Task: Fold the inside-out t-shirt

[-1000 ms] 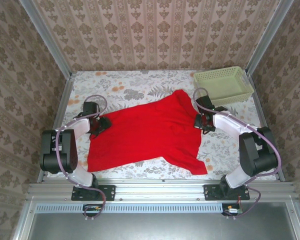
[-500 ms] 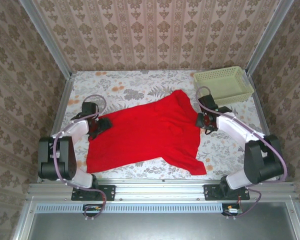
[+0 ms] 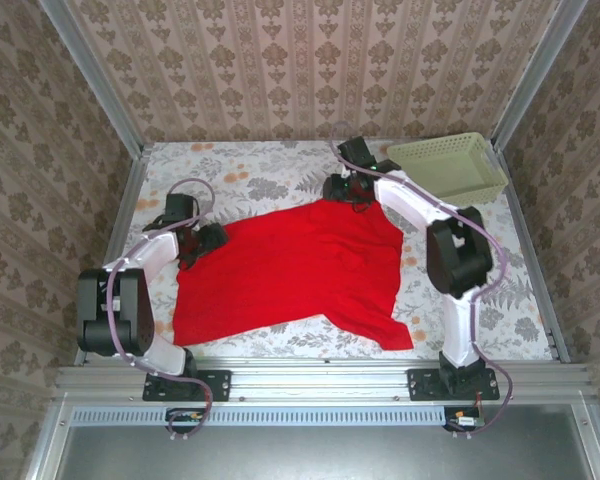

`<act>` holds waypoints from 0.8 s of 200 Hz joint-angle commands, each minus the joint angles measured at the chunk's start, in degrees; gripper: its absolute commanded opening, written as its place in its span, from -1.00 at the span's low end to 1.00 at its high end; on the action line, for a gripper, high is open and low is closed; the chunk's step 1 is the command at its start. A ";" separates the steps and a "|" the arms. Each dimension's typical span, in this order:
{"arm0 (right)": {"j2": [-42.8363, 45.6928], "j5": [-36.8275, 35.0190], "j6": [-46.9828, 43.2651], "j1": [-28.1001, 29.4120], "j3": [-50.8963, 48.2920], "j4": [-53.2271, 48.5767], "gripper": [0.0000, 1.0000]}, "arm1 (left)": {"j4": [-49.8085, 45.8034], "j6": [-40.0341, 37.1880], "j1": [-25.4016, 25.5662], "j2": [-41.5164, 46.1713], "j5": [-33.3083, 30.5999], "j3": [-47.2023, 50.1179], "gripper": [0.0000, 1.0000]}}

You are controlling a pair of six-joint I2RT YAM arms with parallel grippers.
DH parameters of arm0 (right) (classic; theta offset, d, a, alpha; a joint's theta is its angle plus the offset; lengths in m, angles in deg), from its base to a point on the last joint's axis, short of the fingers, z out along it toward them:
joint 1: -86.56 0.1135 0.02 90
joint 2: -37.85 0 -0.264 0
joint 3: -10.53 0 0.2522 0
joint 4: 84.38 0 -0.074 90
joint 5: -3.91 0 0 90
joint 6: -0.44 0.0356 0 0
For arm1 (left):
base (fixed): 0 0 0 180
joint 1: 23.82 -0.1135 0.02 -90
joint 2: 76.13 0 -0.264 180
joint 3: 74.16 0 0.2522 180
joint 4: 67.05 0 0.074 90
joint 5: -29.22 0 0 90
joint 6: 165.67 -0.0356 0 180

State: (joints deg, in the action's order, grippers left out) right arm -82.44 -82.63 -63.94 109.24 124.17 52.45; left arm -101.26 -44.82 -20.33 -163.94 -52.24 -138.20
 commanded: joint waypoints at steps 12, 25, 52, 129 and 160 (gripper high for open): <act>-12.34 -1.12 1.85 -1.41 12.65 -8.78 0.02 | 3.57 1.81 -4.49 -3.42 3.30 -0.69 0.51; -16.01 -2.93 3.82 -2.74 15.80 -10.97 0.02 | 3.98 2.41 -5.87 -4.49 3.42 -0.36 0.53; -22.99 -4.91 5.38 -5.06 23.88 -15.35 0.00 | 5.20 2.76 -7.80 -7.16 4.31 -0.34 0.54; -30.18 -5.27 7.25 -9.74 38.98 -20.19 -0.12 | 5.24 5.11 -8.83 -12.58 6.12 -6.60 0.64; -25.10 -5.24 1.79 -9.34 41.36 -23.15 -0.10 | -0.68 4.75 -9.61 -5.82 2.66 -11.34 0.82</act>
State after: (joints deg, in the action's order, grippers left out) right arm -111.51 -86.93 -57.99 99.84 163.45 34.20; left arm -96.47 -40.52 -28.90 -174.86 -46.67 -145.65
